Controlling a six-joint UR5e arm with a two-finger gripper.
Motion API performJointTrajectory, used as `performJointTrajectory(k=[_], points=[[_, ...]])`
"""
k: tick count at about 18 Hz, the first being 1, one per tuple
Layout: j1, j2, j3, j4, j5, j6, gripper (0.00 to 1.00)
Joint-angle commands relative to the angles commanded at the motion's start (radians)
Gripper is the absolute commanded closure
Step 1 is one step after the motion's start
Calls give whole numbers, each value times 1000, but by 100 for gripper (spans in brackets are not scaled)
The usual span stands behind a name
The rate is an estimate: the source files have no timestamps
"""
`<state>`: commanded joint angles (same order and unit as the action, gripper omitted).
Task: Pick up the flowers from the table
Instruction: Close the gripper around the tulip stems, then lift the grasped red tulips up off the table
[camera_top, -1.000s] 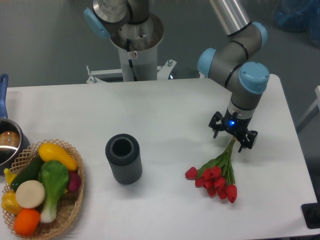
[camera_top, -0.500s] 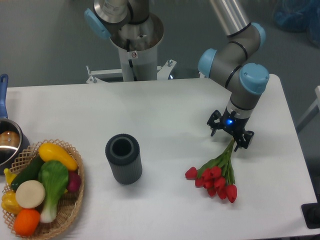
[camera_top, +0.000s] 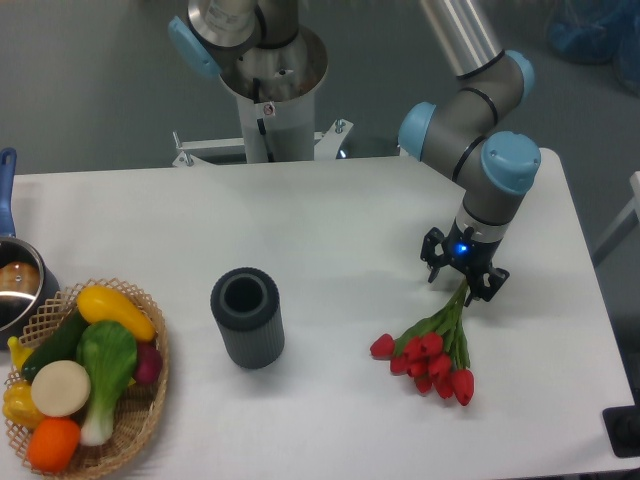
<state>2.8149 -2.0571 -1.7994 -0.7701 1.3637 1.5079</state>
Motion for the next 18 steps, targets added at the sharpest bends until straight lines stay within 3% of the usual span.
performJointTrajectory(k=[2, 3, 7, 13, 18], points=[[0, -2, 11, 0, -2, -2, 64], [2, -2, 11, 0, -3, -2, 73], [2, 0, 15, 0, -5, -23, 91], [3, 6, 35, 0, -12, -23, 98], [3, 26, 94, -2, -188, -63, 98]])
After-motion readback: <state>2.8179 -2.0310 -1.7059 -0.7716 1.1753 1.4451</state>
